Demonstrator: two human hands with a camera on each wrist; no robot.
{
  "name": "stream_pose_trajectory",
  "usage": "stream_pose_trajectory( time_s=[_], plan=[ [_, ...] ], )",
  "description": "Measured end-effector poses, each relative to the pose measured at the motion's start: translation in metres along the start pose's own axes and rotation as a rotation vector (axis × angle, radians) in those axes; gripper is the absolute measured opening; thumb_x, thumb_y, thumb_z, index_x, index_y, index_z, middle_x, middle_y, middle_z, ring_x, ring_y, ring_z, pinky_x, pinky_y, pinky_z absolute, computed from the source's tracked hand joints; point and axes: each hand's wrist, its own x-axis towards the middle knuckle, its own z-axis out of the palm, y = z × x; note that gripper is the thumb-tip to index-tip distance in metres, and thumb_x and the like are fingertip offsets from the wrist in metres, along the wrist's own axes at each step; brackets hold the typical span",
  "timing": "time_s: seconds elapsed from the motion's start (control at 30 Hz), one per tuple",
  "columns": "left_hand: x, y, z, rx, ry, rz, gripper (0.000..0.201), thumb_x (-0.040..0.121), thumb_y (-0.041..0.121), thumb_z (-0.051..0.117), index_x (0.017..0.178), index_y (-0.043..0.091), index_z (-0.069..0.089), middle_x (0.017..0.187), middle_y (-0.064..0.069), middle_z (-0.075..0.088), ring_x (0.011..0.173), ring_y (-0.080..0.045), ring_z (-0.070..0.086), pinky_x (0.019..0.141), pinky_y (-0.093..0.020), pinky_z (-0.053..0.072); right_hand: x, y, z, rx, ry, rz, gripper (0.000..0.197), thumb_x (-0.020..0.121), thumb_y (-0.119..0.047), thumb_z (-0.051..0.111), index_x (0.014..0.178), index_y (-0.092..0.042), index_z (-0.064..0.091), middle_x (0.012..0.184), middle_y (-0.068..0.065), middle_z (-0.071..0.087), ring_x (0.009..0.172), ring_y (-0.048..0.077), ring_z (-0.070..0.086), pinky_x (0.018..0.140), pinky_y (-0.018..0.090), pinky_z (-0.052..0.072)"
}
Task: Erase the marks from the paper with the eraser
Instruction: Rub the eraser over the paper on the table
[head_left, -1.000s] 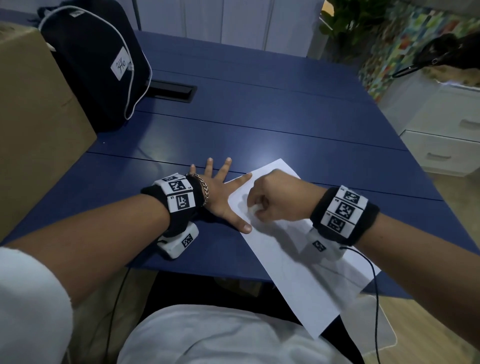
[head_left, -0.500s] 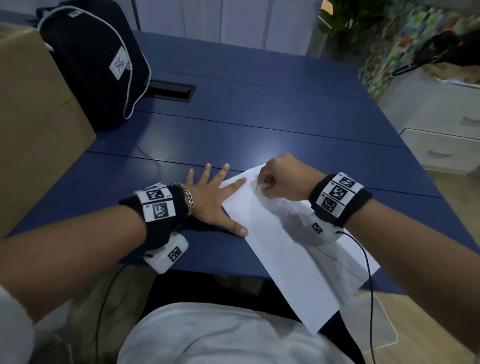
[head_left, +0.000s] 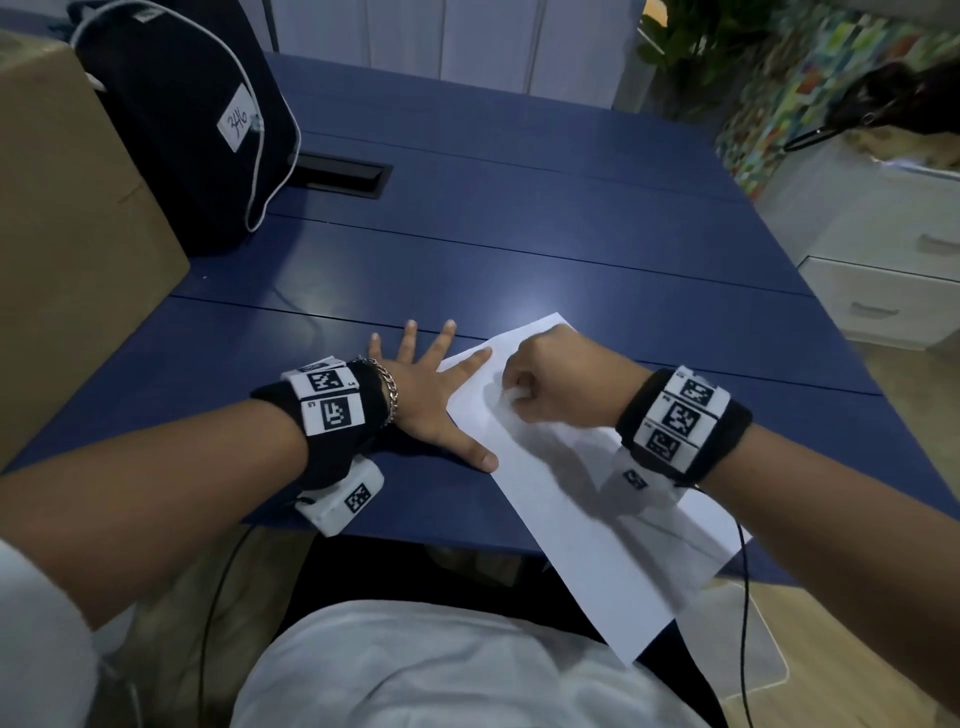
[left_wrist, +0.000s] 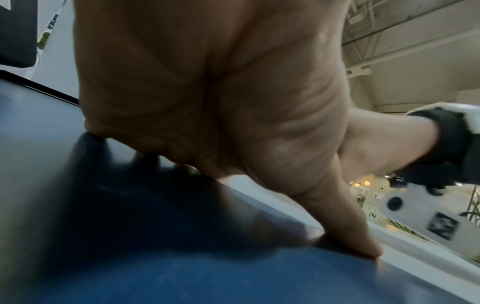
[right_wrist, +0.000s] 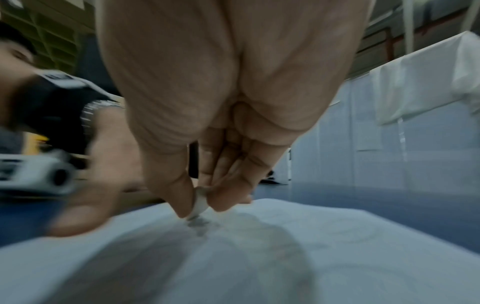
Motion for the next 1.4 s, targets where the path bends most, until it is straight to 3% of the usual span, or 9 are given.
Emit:
stream_pose_trajectory(
  time_s=[0.13,0.3,0.47,0.63,0.73,0.83,0.93,1.07,1.4],
  plan=[
    [0.001,-0.001,0.000,0.001,0.002,0.001,0.152,0.038,0.113,0.056,0.150,0.063,-0.034,0.161,0.011,-0.051,0.153,-0.043,-0.040,0.119,-0.076,-0.016,-0.007,-0.020,-0.001,0.010,-0.134,-0.116,0.015,0.082,-0.022,0.069,0.094,-0.021,0.078,0.085,-0.004,0.070,0.075,0.016,0.059,0.071,0.030,0.049],
    [-0.001,-0.003,-0.001,-0.024,-0.002,-0.004,0.151,0.040,0.111,0.059,0.151,0.064,-0.032,0.161,0.012,-0.051,0.152,-0.040,-0.042,0.119,-0.075,-0.018,0.021,0.010,-0.008,0.000,0.022,0.062,0.004,0.077,-0.026,0.068,0.080,-0.028,0.070,0.071,-0.010,0.063,0.073,0.018,0.057,0.073,0.038,0.057],
    [0.001,0.000,-0.001,-0.006,0.000,-0.001,0.154,0.037,0.111,0.058,0.152,0.062,-0.033,0.163,0.010,-0.049,0.153,-0.043,-0.040,0.119,-0.076,-0.018,0.002,-0.026,0.000,0.045,-0.124,-0.120,0.006,0.080,-0.024,0.073,0.084,-0.024,0.077,0.076,-0.010,0.069,0.067,0.009,0.054,0.068,0.026,0.049],
    [0.000,0.002,-0.002,0.002,-0.018,-0.015,0.154,0.039,0.111,0.058,0.152,0.060,-0.034,0.162,0.010,-0.050,0.153,-0.041,-0.040,0.120,-0.075,-0.017,0.027,0.011,-0.011,0.031,0.022,0.095,0.013,0.080,-0.023,0.073,0.092,-0.021,0.079,0.080,-0.006,0.073,0.080,0.021,0.068,0.075,0.037,0.059],
    [0.000,0.003,-0.003,-0.001,-0.026,-0.016,0.155,0.042,0.110,0.061,0.152,0.059,-0.035,0.161,0.010,-0.051,0.152,-0.042,-0.042,0.119,-0.076,-0.018,0.022,-0.005,-0.004,-0.022,0.033,0.031,0.013,0.076,-0.030,0.069,0.085,-0.024,0.076,0.074,-0.007,0.071,0.073,0.020,0.067,0.070,0.037,0.059],
    [0.000,0.003,-0.004,0.010,-0.022,-0.018,0.156,0.042,0.110,0.060,0.153,0.056,-0.036,0.162,0.010,-0.051,0.153,-0.043,-0.040,0.119,-0.076,-0.017,0.014,-0.018,0.002,0.010,-0.089,-0.062,0.010,0.079,-0.028,0.072,0.086,-0.024,0.077,0.077,-0.008,0.073,0.071,0.016,0.065,0.071,0.032,0.054],
    [-0.002,0.004,-0.004,0.012,-0.029,-0.026,0.157,0.043,0.109,0.061,0.154,0.054,-0.036,0.161,0.010,-0.051,0.153,-0.042,-0.040,0.119,-0.075,-0.018,0.024,0.007,-0.009,0.022,-0.011,0.060,0.010,0.080,-0.024,0.074,0.089,-0.023,0.078,0.081,-0.007,0.074,0.079,0.020,0.066,0.075,0.036,0.058],
    [-0.001,0.001,-0.003,-0.015,-0.022,-0.018,0.159,0.040,0.110,0.060,0.153,0.054,-0.036,0.160,0.011,-0.052,0.151,-0.041,-0.042,0.119,-0.075,-0.020,0.028,0.039,-0.023,0.132,0.108,0.198,0.010,0.083,-0.023,0.077,0.092,-0.019,0.080,0.082,-0.008,0.075,0.085,0.020,0.072,0.075,0.030,0.057],
    [0.002,0.001,-0.001,-0.013,-0.009,-0.005,0.156,0.039,0.111,0.060,0.151,0.060,-0.036,0.159,0.009,-0.054,0.151,-0.043,-0.042,0.118,-0.076,-0.018,0.026,0.021,-0.006,0.134,0.053,0.114,0.007,0.081,-0.020,0.074,0.087,-0.022,0.076,0.075,-0.010,0.070,0.069,0.010,0.061,0.069,0.031,0.054]
  ],
)
